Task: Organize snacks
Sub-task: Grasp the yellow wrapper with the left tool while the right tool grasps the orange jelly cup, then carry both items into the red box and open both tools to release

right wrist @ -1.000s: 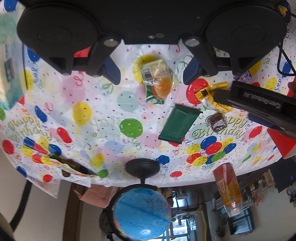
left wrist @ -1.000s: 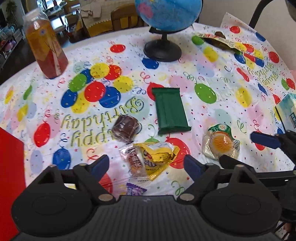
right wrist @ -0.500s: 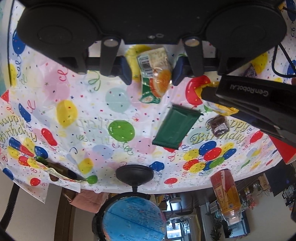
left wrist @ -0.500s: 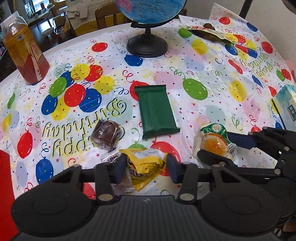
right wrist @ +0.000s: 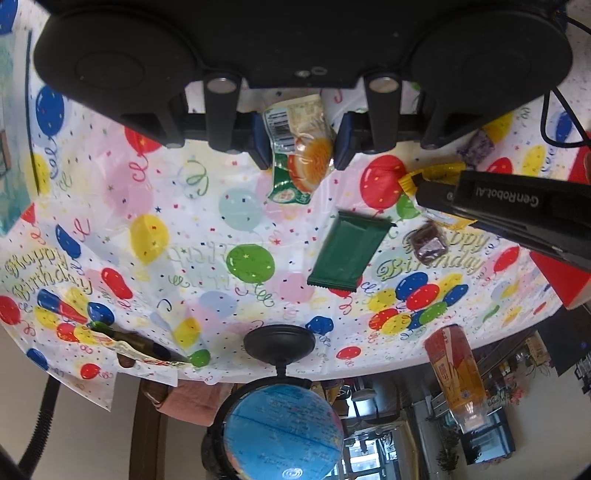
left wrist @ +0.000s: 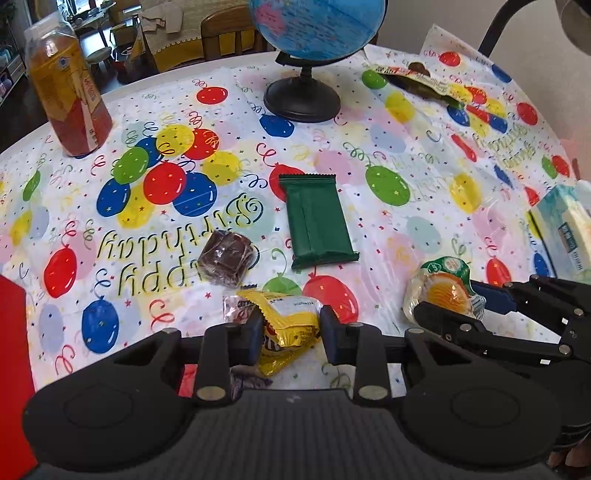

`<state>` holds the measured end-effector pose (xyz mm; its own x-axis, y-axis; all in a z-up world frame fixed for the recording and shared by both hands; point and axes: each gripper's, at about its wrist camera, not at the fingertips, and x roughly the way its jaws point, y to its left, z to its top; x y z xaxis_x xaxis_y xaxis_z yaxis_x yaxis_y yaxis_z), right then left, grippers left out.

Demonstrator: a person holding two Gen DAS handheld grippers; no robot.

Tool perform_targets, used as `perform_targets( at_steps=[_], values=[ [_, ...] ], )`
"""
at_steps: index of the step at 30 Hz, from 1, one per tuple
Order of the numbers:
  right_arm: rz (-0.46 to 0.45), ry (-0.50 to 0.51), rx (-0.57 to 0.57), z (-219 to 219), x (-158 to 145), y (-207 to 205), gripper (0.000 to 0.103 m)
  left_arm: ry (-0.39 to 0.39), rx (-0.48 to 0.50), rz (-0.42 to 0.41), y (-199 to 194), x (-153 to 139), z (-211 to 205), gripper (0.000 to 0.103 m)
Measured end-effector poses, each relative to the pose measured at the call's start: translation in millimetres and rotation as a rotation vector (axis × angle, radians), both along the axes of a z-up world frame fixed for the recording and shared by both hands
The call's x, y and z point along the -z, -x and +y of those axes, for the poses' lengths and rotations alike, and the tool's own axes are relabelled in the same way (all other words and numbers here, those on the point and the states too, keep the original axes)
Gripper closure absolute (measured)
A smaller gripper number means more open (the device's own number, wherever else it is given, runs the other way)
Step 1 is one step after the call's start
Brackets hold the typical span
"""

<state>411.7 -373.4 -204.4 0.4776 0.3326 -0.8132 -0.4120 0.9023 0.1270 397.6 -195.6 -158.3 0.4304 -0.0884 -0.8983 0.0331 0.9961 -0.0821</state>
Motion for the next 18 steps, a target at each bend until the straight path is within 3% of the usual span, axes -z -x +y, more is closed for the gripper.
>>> perform_targets(
  at_steps=[18],
  values=[
    [-0.109,-0.060,0.001,26.7,-92.4,73.1,0.068,0.023,-0.057,-0.076,80.3,-81.0,43.8,0.073]
  ],
)
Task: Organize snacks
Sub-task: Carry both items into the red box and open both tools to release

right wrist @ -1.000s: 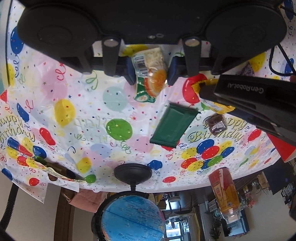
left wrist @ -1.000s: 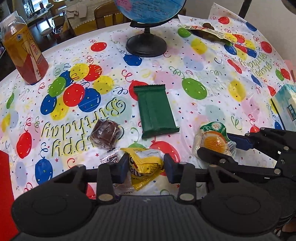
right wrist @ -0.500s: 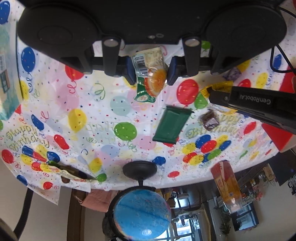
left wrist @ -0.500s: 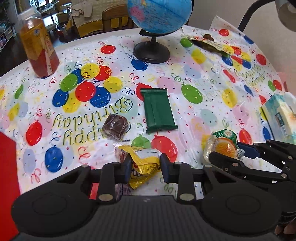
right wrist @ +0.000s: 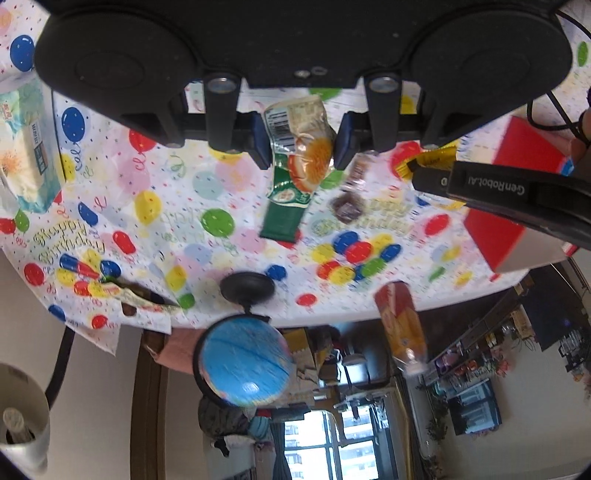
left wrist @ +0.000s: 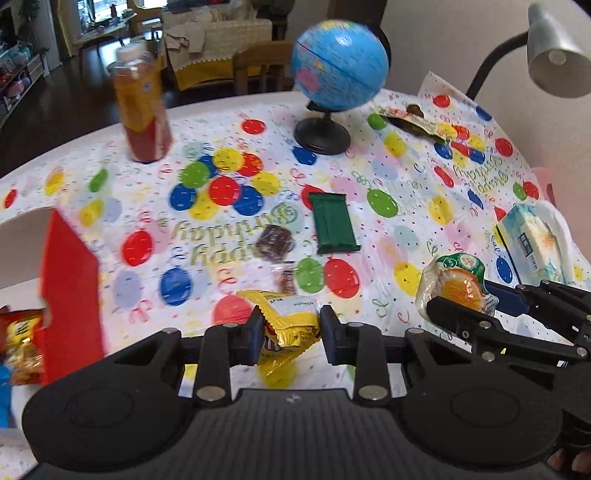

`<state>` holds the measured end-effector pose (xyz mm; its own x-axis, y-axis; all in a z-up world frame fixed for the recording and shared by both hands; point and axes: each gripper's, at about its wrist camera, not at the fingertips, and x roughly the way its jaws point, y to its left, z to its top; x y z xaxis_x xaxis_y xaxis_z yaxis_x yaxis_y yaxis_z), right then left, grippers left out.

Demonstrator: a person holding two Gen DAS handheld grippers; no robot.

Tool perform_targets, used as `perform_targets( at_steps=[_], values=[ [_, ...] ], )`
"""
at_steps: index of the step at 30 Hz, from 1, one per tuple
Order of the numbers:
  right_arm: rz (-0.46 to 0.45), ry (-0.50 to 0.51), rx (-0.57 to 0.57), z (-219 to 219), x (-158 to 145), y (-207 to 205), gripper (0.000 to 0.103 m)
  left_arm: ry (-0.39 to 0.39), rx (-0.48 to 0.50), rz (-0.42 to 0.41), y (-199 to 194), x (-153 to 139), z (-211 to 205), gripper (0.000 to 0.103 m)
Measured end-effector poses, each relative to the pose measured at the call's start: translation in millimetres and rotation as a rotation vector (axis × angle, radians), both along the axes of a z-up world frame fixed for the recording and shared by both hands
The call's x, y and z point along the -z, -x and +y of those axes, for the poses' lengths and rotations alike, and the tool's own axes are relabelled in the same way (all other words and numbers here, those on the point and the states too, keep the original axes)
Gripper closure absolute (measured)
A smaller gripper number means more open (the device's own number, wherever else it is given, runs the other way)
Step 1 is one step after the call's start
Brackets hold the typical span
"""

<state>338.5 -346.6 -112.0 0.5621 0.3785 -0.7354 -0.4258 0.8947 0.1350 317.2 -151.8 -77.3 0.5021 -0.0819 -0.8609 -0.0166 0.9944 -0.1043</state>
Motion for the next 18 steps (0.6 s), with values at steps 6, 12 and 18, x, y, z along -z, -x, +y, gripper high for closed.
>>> perform_targets(
  at_steps=[6,12,18],
  values=[
    [-0.047,-0.019,-0.042,32.3,-27.2,23.3,0.068,0.018,-0.036,-0.039,31.2,-25.3,35.8,0.072],
    [-0.063,-0.045,-0.097,73.5,-45.2,39.7,0.068,0.018,-0.098,-0.072,58.4,-46.5,79.3,0.073],
    [-0.072,-0.066,-0.159,119.9,-56.6,54.0,0.068,0.021,-0.150,-0.100,82.0,-61.6,123.8,0.072]
  ],
)
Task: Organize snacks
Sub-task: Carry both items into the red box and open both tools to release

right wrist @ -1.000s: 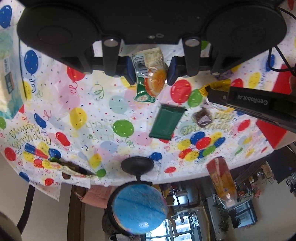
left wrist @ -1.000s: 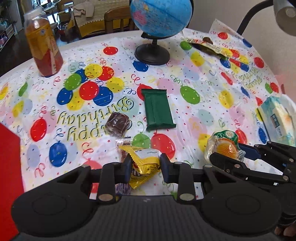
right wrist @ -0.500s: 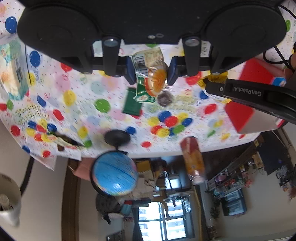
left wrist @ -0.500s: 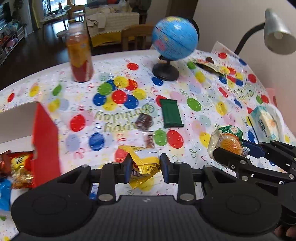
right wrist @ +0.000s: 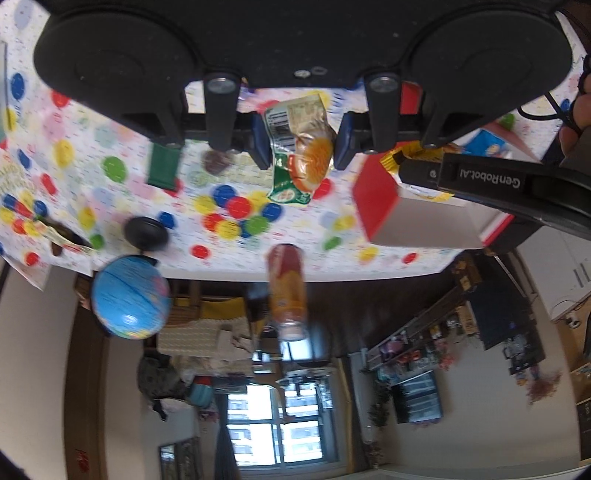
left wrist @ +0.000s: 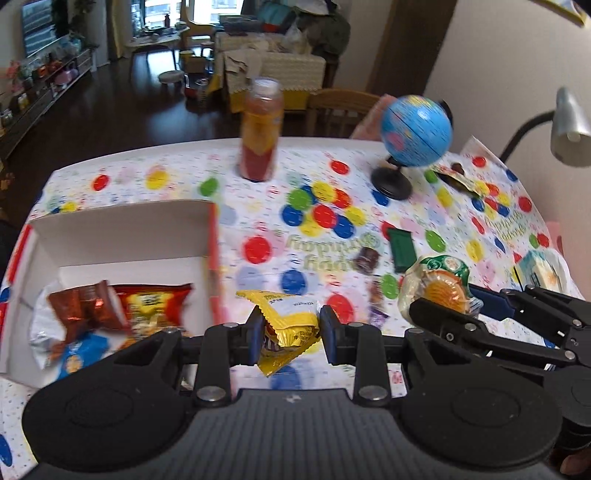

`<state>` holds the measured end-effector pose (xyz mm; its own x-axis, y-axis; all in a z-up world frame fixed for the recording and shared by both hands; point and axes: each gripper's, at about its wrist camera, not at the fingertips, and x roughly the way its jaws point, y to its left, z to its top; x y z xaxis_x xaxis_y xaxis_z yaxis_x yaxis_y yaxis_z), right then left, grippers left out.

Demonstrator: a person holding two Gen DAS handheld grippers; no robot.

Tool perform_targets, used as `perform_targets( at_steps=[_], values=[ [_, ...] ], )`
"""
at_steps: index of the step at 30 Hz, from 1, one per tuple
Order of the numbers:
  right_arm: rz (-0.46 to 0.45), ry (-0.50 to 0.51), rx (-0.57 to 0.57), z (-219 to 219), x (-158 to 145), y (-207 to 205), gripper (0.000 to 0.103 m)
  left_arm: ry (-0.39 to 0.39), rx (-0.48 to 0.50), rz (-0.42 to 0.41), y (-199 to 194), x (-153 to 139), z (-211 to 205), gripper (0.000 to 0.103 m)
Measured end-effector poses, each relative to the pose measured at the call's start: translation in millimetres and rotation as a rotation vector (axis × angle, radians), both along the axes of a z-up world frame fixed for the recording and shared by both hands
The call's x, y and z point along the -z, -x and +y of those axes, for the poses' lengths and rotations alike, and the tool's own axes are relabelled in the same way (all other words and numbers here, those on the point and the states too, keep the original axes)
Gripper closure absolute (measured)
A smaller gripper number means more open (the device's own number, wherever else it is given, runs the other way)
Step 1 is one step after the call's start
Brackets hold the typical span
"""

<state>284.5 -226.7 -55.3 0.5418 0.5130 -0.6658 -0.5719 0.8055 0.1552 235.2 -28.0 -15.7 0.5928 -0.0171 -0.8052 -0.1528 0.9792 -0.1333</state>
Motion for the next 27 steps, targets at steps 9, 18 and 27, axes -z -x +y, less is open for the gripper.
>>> perform_targets(
  at_steps=[9,18,27],
  values=[
    [0.000,0.007,-0.072,69.4,-0.7,16.8,0.068,0.010,-0.092,-0.004,27.2,2.5,68.4,0.072],
    [0.034,0.033,-0.100,128.3,15.0,20.6,0.068,-0.003,-0.171,0.001,45.5,11.5,132.1,0.072],
    [0.104,0.069,-0.132,177.5,37.4,16.7,0.068,-0.030,-0.209,0.054,43.7,29.8,185.8,0.072]
  ],
)
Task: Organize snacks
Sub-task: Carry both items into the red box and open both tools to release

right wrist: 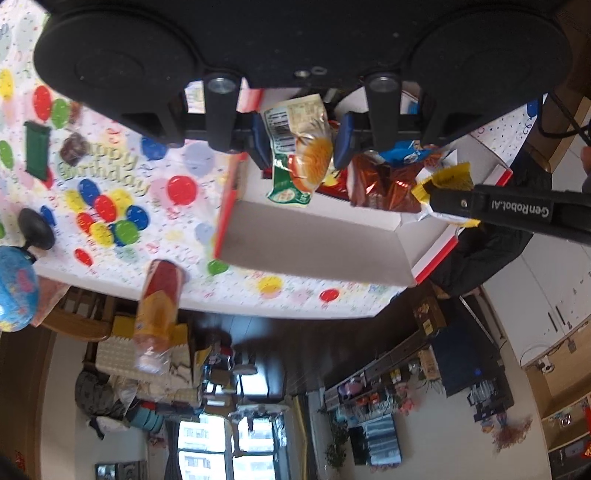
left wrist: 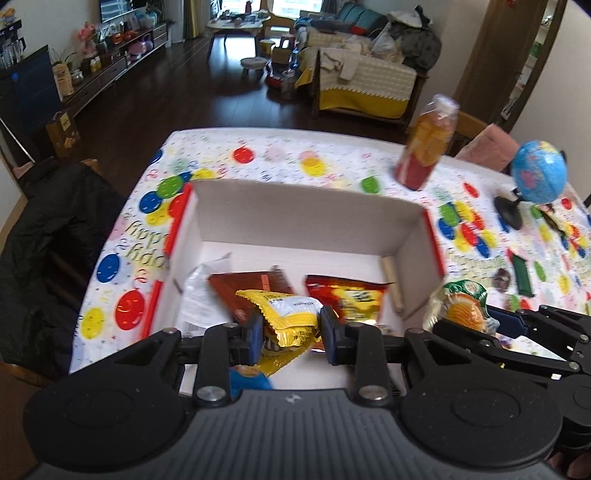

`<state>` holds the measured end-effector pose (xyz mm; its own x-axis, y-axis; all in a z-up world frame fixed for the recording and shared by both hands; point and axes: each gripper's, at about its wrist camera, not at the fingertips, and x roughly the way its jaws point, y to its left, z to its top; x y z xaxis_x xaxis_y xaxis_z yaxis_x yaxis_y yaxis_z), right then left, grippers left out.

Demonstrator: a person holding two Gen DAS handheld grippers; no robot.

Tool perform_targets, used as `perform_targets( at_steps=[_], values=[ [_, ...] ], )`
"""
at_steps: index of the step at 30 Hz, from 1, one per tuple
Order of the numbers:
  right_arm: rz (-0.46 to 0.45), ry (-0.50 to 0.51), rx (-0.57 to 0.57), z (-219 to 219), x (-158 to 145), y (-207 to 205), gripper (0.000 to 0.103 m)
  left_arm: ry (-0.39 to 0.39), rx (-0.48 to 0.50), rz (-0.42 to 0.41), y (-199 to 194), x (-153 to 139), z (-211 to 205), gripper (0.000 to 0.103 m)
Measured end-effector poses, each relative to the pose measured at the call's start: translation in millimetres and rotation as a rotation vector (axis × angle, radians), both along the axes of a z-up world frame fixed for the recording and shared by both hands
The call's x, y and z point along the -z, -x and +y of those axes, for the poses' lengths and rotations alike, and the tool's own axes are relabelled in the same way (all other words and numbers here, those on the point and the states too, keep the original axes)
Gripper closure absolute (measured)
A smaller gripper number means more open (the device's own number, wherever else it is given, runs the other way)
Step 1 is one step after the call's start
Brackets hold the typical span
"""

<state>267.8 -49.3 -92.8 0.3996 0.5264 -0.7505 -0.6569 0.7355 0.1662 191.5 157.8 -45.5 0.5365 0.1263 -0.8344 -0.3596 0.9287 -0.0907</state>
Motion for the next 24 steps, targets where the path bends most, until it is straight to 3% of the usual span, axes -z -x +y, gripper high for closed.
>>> perform_targets(
  at_steps=[12,24],
  values=[
    [0.107,0.058,0.017,32.4,38.2,-7.9,0.067,-0.045,0.019,0.109,-26.4,36.2,22.3,0.072],
    [0.112,0.059,0.019,29.7,38.6,-7.2,0.064,-0.043,0.039,0.186,-35.3,60.8,13.7,0.072]
  ],
)
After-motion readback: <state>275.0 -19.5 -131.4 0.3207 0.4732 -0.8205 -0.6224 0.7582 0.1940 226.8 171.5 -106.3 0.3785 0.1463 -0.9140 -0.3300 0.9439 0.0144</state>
